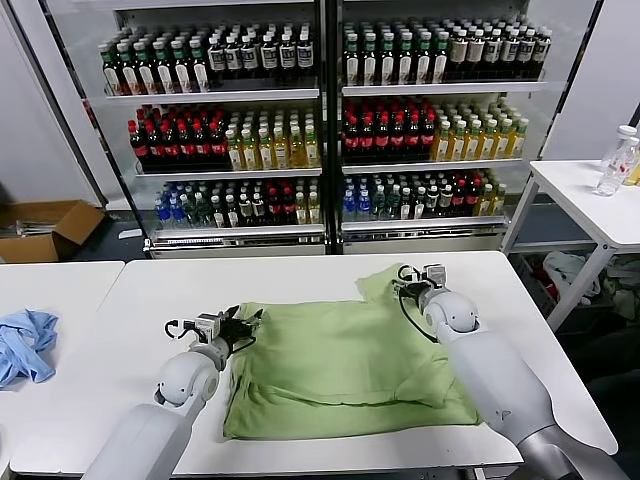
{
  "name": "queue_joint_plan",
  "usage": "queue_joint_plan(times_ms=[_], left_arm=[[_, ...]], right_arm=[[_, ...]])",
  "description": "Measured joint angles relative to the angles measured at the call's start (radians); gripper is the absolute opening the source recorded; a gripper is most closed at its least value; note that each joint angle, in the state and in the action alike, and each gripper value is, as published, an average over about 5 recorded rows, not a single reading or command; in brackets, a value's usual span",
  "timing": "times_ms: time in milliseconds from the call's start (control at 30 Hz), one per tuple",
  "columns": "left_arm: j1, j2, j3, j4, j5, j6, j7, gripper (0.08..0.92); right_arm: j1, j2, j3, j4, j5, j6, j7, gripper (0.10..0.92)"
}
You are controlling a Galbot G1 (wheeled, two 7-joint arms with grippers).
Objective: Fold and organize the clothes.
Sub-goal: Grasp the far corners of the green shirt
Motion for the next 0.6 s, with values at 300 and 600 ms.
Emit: queue_joint_plan(times_ms=[300,600], left_arm=[[-0.009,0.002,0.006,0.023,-0.040,-0.001,0.013,0.272],[-0.001,0.014,-0.009,0.007,-0.089,-0.034,0.033,0.086]], right_arm=[[-0.002,-0.011,-0.007,-0.006,0.011,0.002,-0.015,0.225],[-0.035,-0.038,0.010,0.082,0.027,0.021,-0.012,0.112]])
